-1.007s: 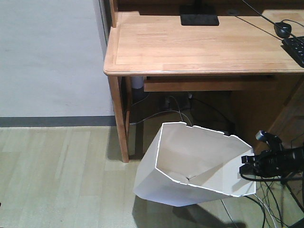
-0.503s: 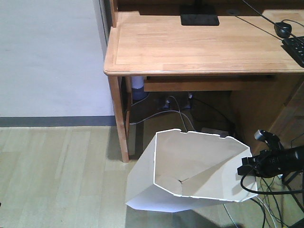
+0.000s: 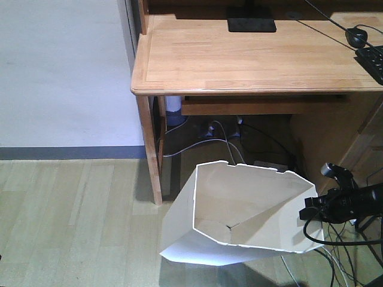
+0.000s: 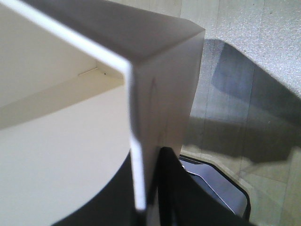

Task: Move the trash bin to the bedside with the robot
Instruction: 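Hold the bin in the right gripper while the base turns toward the bed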

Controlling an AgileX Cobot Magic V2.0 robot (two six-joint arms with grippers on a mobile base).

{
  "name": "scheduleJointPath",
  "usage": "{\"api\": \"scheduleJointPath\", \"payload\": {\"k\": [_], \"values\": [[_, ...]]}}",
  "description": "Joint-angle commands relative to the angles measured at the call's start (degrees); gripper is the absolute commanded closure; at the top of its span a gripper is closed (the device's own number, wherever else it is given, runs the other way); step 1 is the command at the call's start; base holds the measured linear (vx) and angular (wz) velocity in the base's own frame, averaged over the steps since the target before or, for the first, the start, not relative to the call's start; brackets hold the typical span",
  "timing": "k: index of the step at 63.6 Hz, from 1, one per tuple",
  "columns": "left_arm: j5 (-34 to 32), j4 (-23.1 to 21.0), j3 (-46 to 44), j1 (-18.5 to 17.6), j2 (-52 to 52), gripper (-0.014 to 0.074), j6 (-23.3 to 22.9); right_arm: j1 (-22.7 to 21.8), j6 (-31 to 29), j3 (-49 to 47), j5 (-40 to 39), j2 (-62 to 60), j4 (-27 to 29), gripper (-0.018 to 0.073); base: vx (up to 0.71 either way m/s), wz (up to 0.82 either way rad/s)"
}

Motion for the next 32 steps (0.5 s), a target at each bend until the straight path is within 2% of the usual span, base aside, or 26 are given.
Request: {"api": "scheduleJointPath", "payload": {"k": [1,32], "values": [[-4.2,-0.1,-1.4,0.1,-0.3,0.0603,-0.2,-0.2,-0.3,-0.2,15.0,-4.1,2.5,0.0564,0.0,0.0],[-4.2,-0.1,-1.4,0.1,-0.3,0.0603,-0.2,-0.2,-0.3,-0.2,15.0,-4.1,2.5,0.0564,-0.01,0.05]]}}
